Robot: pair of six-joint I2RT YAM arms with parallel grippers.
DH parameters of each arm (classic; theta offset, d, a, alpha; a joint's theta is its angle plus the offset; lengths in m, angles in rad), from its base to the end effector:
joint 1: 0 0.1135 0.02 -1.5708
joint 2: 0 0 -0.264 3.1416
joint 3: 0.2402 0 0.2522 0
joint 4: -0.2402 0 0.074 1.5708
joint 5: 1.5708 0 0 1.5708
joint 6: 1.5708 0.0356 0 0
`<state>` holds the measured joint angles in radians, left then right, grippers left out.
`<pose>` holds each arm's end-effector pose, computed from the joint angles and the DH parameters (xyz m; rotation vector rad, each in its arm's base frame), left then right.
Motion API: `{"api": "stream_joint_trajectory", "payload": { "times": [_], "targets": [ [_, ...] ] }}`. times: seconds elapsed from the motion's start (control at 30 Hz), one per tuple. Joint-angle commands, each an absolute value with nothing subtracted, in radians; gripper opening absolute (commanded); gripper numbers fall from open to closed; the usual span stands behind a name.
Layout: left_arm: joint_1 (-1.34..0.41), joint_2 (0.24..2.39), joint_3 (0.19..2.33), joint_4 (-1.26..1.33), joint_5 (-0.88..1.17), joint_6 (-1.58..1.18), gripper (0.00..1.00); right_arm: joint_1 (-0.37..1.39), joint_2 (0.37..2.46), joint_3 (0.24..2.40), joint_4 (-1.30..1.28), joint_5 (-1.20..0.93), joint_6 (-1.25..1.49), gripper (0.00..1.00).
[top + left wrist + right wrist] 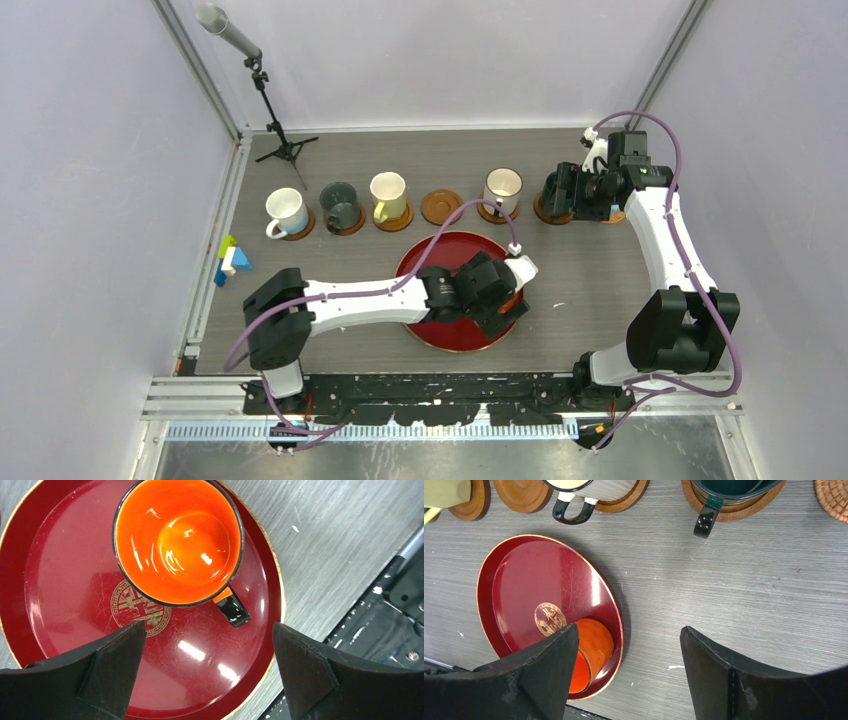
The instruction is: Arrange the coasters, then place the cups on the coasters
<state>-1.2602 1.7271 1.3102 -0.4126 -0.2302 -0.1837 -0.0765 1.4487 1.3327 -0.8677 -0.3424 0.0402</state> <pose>0.1247 -0.3619 0.2498 1.1421 2.1239 -0.4097 0.2977 -0.0108 0.3173 0.0155 2.5222 0.4216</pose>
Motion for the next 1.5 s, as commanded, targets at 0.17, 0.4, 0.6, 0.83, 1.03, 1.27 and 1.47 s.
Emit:
{"api": "stream_joint_trajectory", "payload": {
  "times": [0.17, 0.4, 0.6, 0.83, 1.03, 1.27, 1.47],
  "targets": [
    [-1.150, 1.758, 1.351, -0.474, -0.347, -0.372, 0.86, -0.083, 1.401, 1.331, -0.845, -0.341, 0.046, 0.79],
    [-1.139, 1.743, 1.313, -0.396, -0.206, -0.328, 0.74, -0.083, 1.406, 1.316, -0.836, -0.347, 0.046, 0.79],
    [-1.138, 1.789, 1.308, -0.365, -0.149, -0.240, 0.70, -0.084, 1.409, 1.322, -0.837, -0.344, 0.042, 0.79],
    [-1.120, 1.848, 1.373, -0.371, -0.156, -0.196, 0.64, -0.084, 1.416, 1.325, -0.836, -0.343, 0.042, 0.79],
    [-1.114, 1.901, 1.431, -0.416, -0.178, -0.208, 0.56, -0.084, 1.409, 1.331, -0.836, -0.341, 0.044, 0.79],
    [-1.096, 1.957, 1.485, -0.468, -0.167, -0.226, 0.40, -0.085, 1.401, 1.336, -0.840, -0.338, 0.044, 0.79],
    [-1.085, 1.946, 1.503, -0.466, -0.174, -0.221, 0.07, -0.086, 1.393, 1.333, -0.840, -0.332, 0.041, 0.79]
  ]
}}
